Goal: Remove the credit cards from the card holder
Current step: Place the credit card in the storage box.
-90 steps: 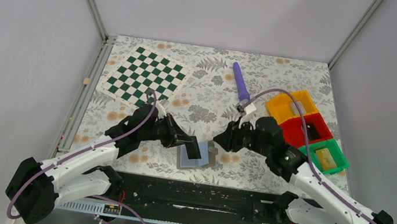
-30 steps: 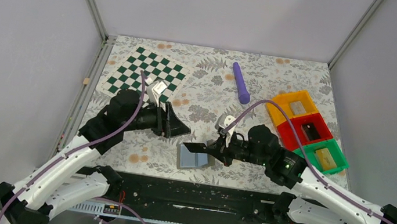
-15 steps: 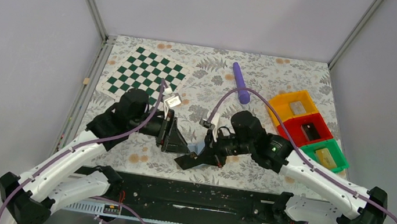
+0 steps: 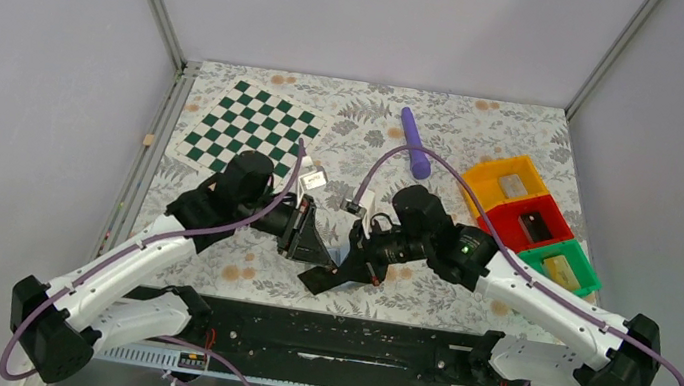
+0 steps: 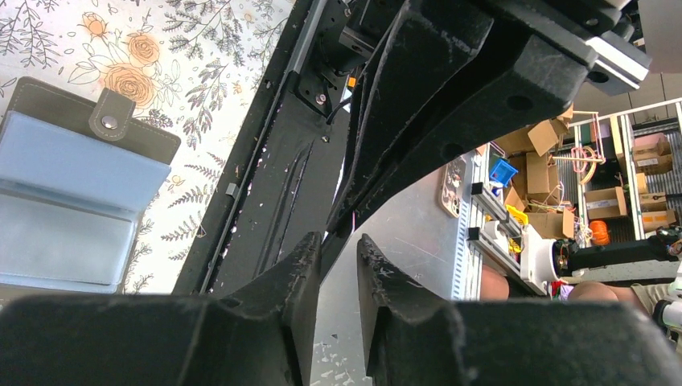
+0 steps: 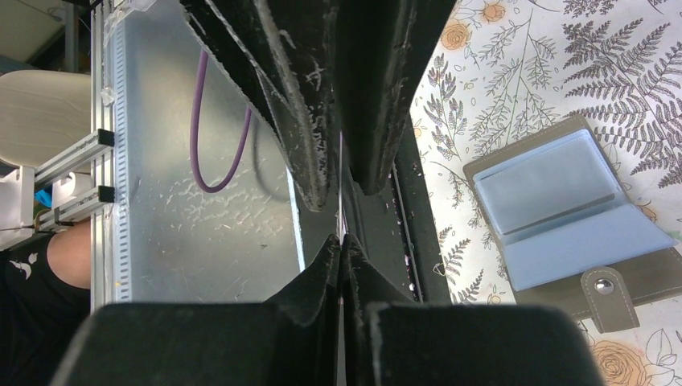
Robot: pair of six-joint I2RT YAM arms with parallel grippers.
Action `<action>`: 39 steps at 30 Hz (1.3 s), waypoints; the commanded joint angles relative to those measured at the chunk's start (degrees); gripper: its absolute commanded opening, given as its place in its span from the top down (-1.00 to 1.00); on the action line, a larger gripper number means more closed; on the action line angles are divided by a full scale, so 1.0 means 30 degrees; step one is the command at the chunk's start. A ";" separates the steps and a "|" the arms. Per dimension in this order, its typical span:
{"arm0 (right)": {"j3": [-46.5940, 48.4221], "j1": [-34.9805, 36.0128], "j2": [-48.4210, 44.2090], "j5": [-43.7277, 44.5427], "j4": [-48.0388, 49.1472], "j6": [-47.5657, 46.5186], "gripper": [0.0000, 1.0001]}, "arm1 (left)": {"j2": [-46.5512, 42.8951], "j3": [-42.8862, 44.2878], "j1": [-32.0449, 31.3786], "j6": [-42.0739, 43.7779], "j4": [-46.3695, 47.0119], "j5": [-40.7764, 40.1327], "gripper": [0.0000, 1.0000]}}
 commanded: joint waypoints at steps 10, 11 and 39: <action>0.0913 -0.0575 0.0071 0.0527 0.0697 0.1159 0.69 | -0.0967 -0.0467 -0.0020 -0.1498 0.3201 -0.1774 1.00; 0.0837 -0.0654 -0.0186 0.0996 0.0924 0.1444 0.53 | -0.1095 -0.0649 0.0099 -0.2025 0.3734 -0.2075 1.00; -1.0209 -0.1798 -0.3236 1.2852 2.1499 1.3939 -0.22 | -0.3708 -1.0596 0.2065 -2.2945 1.8636 -1.8700 1.00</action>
